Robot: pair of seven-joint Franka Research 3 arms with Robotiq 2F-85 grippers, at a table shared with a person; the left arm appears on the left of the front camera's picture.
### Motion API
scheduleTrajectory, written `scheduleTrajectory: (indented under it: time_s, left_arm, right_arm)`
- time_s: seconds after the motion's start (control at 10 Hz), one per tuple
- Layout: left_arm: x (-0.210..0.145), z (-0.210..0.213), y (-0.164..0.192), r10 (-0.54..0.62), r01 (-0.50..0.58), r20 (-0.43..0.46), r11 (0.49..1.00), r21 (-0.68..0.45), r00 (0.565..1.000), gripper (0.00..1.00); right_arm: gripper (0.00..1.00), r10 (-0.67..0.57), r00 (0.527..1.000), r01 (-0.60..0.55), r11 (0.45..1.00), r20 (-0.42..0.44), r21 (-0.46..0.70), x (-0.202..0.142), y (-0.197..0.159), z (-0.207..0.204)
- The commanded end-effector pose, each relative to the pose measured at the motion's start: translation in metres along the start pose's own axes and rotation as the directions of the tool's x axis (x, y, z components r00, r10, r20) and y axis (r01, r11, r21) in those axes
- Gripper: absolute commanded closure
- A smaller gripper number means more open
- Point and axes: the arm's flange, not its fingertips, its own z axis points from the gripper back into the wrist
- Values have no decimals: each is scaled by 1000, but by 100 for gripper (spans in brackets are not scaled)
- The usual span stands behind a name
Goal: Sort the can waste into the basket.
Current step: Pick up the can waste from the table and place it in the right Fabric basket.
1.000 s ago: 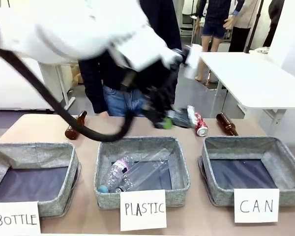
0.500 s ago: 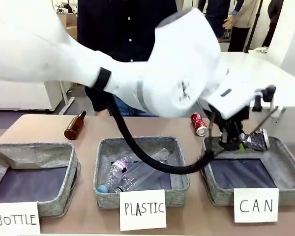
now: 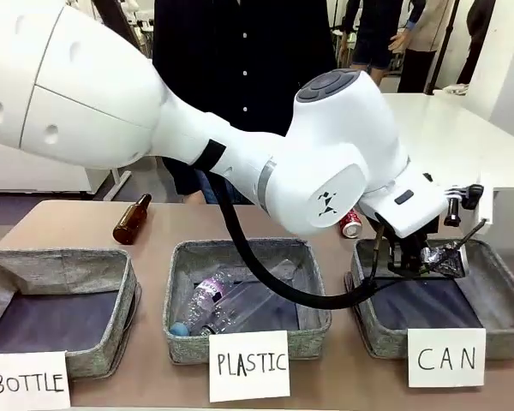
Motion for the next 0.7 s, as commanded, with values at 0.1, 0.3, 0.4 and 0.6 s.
scheduleTrajectory:
  time_s: [0.1,0.3,0.4,0.6]
  left_arm:
    - [-16,-37,13,67,-81,211,995,57,975,63]
    - [-15,-49,11,131,-149,218,987,67,967,63]
    - [-18,-51,14,144,-159,182,985,69,973,63]
    - [-24,-52,16,165,-181,192,981,68,967,5]
  right_arm:
    - [0,4,1000,-4,1000,10,21,1,2,-1]
    - [0,4,1000,-4,1000,10,21,1,2,-1]
    - [0,4,1000,-4,1000,10,21,1,2,-1]
    - [0,4,1000,-4,1000,10,21,1,2,-1]
